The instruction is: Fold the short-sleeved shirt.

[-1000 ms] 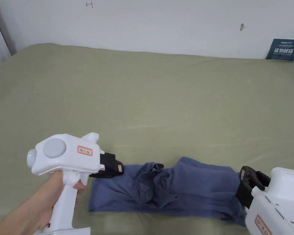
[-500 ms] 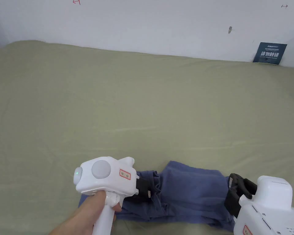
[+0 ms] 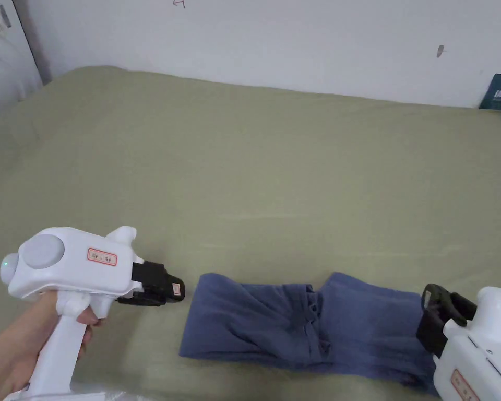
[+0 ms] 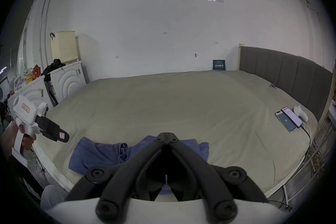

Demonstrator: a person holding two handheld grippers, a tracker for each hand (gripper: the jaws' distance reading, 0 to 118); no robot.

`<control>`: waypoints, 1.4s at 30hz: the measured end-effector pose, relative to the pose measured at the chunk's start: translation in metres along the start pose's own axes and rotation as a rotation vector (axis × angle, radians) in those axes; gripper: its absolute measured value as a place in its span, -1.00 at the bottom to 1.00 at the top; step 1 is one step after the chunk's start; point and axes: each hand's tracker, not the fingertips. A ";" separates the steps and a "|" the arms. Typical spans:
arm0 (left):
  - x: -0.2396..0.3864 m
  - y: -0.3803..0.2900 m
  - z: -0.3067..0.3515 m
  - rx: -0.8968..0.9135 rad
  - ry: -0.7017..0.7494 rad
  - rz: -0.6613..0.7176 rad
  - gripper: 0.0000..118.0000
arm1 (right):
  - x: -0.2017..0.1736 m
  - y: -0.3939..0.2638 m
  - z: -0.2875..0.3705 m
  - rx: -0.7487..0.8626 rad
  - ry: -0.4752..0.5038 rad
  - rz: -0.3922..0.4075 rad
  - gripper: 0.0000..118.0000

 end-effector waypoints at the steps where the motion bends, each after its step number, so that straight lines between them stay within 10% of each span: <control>1: -0.004 -0.002 -0.005 0.006 -0.029 0.005 -0.99 | -0.002 0.000 -0.001 -0.002 0.003 0.005 -1.00; 3: -0.016 -0.003 -0.018 -0.006 -0.063 0.037 -0.90 | -0.007 -0.001 -0.003 -0.014 0.009 0.017 -1.00; 4: -0.018 -0.003 -0.025 -0.018 -0.110 0.056 -0.52 | -0.009 -0.001 -0.004 -0.018 0.011 0.025 -1.00; 6: -0.017 -0.002 -0.047 -0.042 -0.187 0.075 1.00 | -0.012 -0.002 -0.004 -0.022 0.010 0.039 -1.00; 12: -0.016 -0.001 -0.095 -0.048 -0.374 0.179 0.84 | -0.010 0.001 -0.004 -0.035 0.003 0.063 -1.00; 13: -0.016 -0.001 -0.103 -0.035 -0.392 0.223 0.37 | -0.009 0.002 -0.003 -0.034 -0.001 0.065 -1.00; 14: -0.018 0.000 -0.112 -0.022 -0.380 0.245 -0.85 | -0.007 0.004 -0.001 -0.033 -0.003 0.066 -1.00; 16: -0.027 -0.001 -0.076 -0.012 -0.127 0.195 -0.82 | -0.005 0.008 0.003 -0.023 -0.005 0.068 -1.00; 19: -0.044 0.015 -0.083 -0.016 -0.272 0.256 -0.83 | -0.003 0.015 0.009 -0.001 -0.003 0.069 -1.00; 31: -0.008 0.008 0.111 0.257 0.109 0.232 -0.83 | -0.011 0.027 0.023 0.068 0.067 0.050 -1.00; 42: 0.122 0.010 0.024 0.102 0.177 -0.090 -0.83 | -0.017 0.028 0.025 0.109 0.047 0.061 -1.00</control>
